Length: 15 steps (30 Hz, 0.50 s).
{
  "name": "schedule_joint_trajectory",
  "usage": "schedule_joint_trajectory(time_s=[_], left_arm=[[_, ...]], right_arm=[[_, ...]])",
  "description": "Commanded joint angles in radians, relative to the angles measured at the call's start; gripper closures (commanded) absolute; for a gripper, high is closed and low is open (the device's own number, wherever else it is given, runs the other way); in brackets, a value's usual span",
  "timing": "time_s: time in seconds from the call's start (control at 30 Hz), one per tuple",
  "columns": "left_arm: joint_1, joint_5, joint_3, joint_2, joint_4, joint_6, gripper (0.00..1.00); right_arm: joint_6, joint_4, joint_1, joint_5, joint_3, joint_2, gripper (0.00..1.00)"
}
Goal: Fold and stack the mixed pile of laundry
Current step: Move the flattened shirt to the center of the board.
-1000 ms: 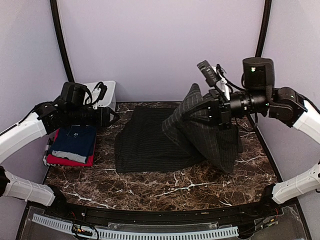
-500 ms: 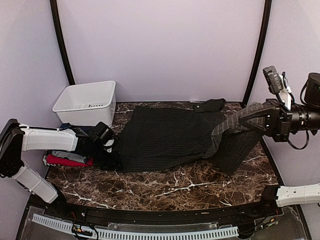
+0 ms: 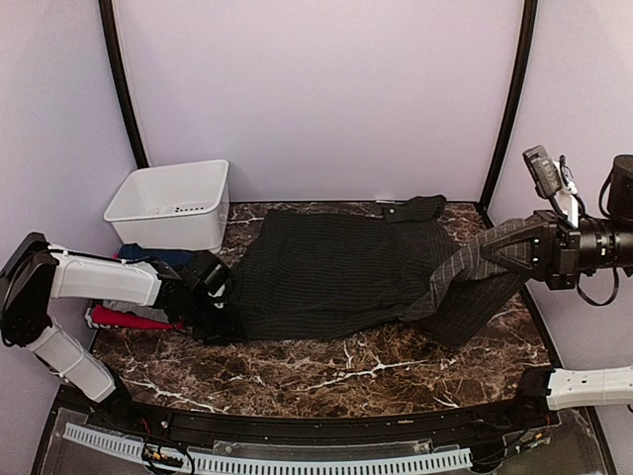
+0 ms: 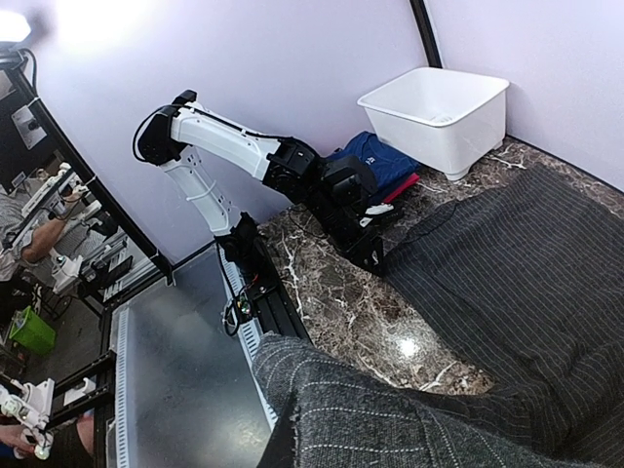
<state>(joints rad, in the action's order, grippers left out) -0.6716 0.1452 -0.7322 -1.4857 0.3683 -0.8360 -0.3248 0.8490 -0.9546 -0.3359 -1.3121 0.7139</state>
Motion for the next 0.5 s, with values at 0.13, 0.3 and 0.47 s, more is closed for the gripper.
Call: schedule_joint_trajectory(time_s=[0.13,0.3,0.47], left_arm=[[-0.003,-0.056,-0.019,0.011,0.035,-0.022,0.99],[-0.025,-0.059,-0.011,0.208,0.229,0.004,1.00],[-0.041,0.034,0.077,0.313,0.320,-0.023,1.00]], right_arm=[[-0.008,0.020,0.004,0.025,-0.049,-0.005,1.00],[-0.058,0.091,0.004,0.043,-0.042,-0.032,1.00],[-0.148,0.082,0.004,-0.074,0.095,-0.070,1.00]])
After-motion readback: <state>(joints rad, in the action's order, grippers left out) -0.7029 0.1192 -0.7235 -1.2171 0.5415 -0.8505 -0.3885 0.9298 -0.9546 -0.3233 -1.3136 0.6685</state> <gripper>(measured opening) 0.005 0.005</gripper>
